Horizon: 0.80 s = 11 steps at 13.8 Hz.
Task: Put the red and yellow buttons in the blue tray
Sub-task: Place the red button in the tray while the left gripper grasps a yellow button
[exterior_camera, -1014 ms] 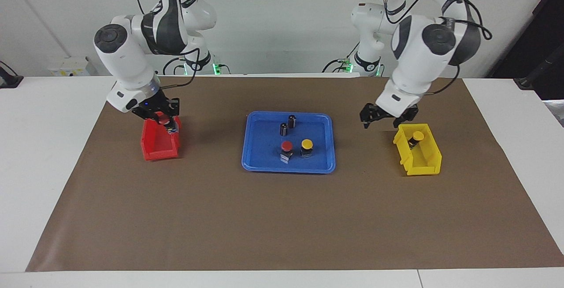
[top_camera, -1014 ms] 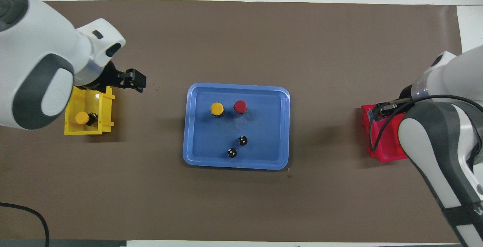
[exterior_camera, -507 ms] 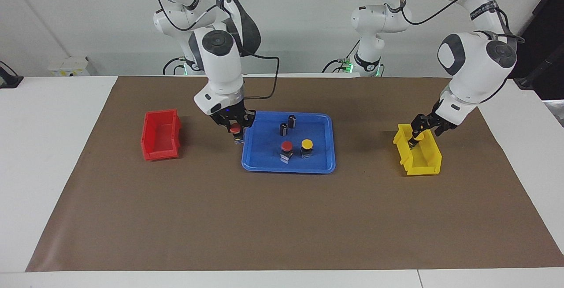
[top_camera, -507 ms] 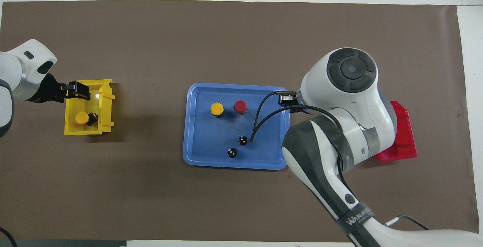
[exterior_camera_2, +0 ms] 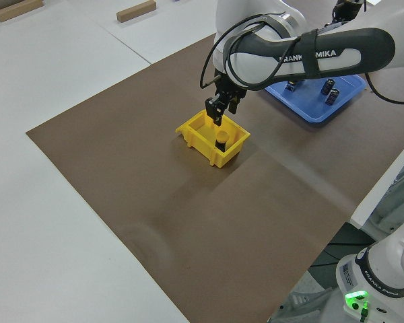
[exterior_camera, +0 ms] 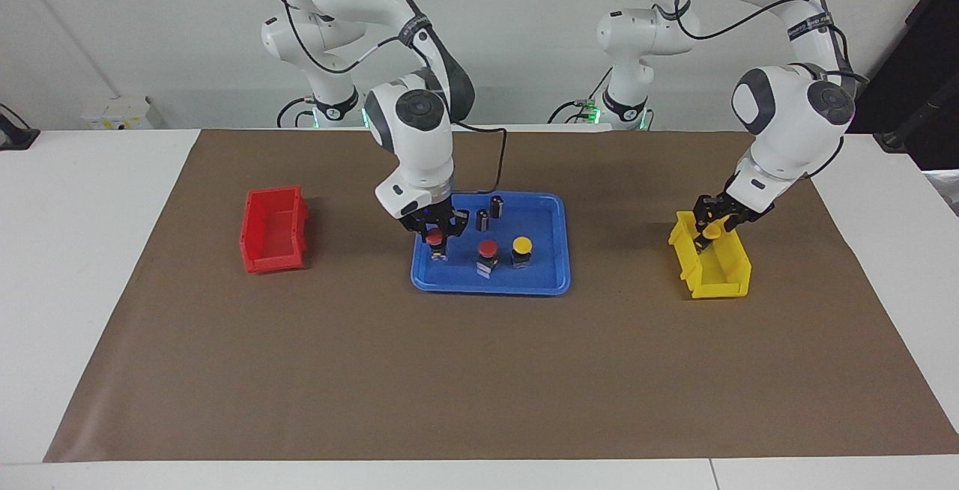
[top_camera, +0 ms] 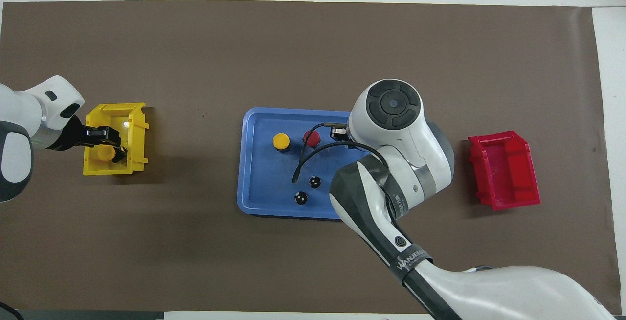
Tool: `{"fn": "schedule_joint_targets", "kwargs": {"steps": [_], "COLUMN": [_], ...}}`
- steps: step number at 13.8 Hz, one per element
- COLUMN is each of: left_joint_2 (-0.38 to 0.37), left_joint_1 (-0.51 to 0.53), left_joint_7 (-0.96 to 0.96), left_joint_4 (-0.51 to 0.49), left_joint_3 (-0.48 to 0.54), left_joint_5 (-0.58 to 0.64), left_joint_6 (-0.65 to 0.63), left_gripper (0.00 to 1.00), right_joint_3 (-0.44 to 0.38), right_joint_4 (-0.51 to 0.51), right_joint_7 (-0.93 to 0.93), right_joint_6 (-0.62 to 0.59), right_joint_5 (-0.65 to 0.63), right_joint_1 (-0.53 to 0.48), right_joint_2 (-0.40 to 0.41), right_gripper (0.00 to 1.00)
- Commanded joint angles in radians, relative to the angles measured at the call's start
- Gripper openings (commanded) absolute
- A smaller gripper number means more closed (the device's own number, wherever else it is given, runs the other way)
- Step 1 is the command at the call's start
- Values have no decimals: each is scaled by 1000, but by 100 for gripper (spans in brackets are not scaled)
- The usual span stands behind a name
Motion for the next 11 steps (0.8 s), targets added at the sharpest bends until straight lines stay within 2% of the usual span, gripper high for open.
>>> {"fn": "schedule_joint_targets", "kwargs": {"steps": [1, 3, 5, 6, 7, 9, 11], "left_joint_2": [-20, -18, -18, -18, -18, -15, -6], "left_joint_1": [25, 25, 24, 24, 24, 25, 25], "left_joint_7": [26, 24, 24, 26, 26, 28, 26], "left_joint_4": [-45, -50, -62, -73, -80, -105, -108], "left_joint_3": [-10, -10, -10, -10, -10, -9, -10], "left_joint_5": [9, 9, 9, 9, 11, 11, 11], "left_joint_6": [47, 49, 61, 70, 85, 125, 133], "left_gripper": [63, 63, 63, 63, 63, 63, 63], "right_joint_3": [-1, -1, -1, -3, -6, -13, -12], "right_joint_4": [22, 20, 19, 19, 29, 115, 209], "right_joint_7": [10, 9, 9, 9, 7, -2, -16], "right_joint_6": [18, 36, 44, 43, 35, -24, -156], "right_joint_5": [-14, -21, -21, -22, -25, -34, -34], "right_joint_1": [10, 10, 5, 2, -3, -42, -140], "right_joint_2": [43, 52, 57, 59, 56, 42, -4], "right_gripper": [23, 27, 59, 84, 100, 100, 100]}}
